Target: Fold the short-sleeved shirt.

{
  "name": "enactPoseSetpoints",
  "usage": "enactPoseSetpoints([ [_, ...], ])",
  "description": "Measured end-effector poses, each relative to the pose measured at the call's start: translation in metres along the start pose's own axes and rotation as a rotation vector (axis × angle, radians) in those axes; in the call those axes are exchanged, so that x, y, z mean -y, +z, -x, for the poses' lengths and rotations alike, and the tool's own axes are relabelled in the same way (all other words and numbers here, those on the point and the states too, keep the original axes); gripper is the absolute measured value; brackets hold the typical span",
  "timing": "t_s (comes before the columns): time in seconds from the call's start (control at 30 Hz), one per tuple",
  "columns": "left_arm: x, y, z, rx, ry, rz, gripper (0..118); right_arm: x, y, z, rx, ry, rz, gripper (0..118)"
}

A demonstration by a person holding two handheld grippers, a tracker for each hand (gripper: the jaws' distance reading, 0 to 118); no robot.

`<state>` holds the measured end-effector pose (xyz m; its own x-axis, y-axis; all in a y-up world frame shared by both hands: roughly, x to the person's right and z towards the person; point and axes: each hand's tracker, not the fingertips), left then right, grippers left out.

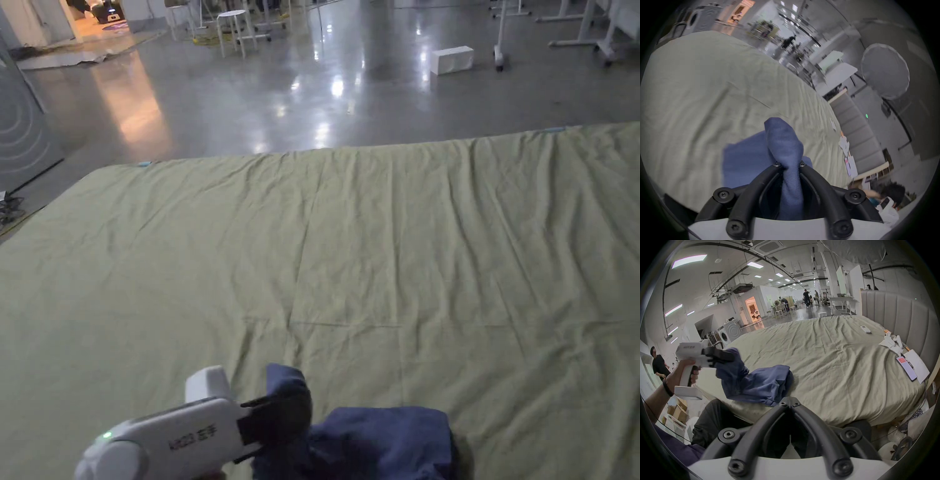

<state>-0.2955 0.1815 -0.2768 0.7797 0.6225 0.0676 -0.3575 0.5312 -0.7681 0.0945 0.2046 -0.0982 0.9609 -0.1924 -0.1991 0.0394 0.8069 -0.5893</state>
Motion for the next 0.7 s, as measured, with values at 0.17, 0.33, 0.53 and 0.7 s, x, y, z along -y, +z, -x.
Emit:
enactPoseSetpoints([
  [0.17,0.029,-0.099,-0.04,0.021,-0.08,0.227,10,0.009,0.008,-0.014,0.037,-0.111,-0.026,0],
  [0.33,0.032,-0.119,-0.055,0.013,-0.123,0.261,69,0.013,0.012,-0.025,0.05,-0.143,-0.043,0],
  [0.53,0.003,-0.039,-0.052,0.107,0.047,-0.09,80,0.019,0.01,-0.042,0.033,-0.2,-0.049,0],
  [0.7,0.033,-0.076,-0.053,0.028,-0.101,0.152,1,0.016,0.011,-0.04,0.054,-0.156,-0.031,0],
])
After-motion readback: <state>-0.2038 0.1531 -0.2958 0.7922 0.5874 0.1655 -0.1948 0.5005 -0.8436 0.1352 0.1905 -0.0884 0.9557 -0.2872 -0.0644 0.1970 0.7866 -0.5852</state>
